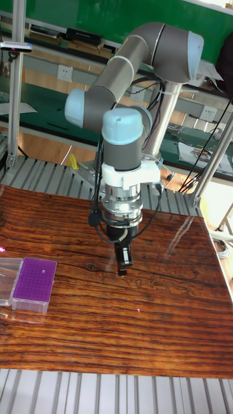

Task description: Insert a small pipette tip into the holder for small pipette tips

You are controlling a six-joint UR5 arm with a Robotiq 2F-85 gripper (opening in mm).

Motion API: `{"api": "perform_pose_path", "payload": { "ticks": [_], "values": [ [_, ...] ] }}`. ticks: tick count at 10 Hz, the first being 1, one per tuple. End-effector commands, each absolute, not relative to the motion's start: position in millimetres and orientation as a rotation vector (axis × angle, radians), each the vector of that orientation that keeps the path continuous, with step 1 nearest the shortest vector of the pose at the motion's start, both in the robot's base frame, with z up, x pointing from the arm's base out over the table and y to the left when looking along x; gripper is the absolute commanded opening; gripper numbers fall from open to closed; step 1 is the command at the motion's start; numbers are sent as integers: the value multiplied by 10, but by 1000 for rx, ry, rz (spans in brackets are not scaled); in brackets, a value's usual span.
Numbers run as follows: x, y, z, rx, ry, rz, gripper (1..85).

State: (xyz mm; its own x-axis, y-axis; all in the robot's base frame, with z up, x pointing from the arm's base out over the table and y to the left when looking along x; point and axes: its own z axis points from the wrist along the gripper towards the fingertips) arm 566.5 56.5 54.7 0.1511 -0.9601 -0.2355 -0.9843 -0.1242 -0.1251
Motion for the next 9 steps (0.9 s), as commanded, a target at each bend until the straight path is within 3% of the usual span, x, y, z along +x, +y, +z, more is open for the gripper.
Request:
{"api": "perform_pose_path", "payload": {
  "ticks": [1,2,3,5,6,9],
  "values": [
    [5727,632,412,-2121,1932,133,13],
    [5664,682,453,-2104,1970,140,20],
    [5516,697,471,-2069,2058,156,123],
    [5238,740,500,-1854,2341,154,187],
    [5313,724,492,-1779,2390,82,210],
    [5215,799,381,-1565,2557,102,340]
  ]
}}
